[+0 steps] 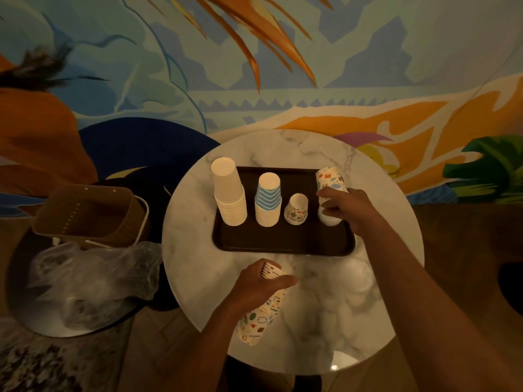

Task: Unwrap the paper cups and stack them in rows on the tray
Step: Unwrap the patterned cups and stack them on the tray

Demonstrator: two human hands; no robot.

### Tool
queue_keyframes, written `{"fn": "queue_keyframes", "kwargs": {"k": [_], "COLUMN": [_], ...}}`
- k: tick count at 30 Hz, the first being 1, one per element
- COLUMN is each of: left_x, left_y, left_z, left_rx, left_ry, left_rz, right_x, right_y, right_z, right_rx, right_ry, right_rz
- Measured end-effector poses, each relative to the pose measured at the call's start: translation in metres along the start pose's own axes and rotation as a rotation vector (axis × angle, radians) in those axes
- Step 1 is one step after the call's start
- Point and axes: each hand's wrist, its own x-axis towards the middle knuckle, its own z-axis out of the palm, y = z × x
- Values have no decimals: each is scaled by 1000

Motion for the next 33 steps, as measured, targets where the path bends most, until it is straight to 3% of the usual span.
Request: {"fn": "queue_keyframes", "kwargs": {"k": [4,10,17,33], "left_x": [1,3,9,31], "left_y": [-5,-10,-13,17], "left_z": [8,14,10,12], "left_rx": [30,74,59,-14], "left_ry": [8,-14,0,65], "left_rz": [-41,-65,-81,-110], "right_x": [6,29,34,42], "right_y": [-10,-16,-1,41], "right_z": [27,53,67,70], "right_rx": [38,59,-176,-466], "right_ry": [127,125,227,77], "right_rz": [-25,-45,-174,-209]}}
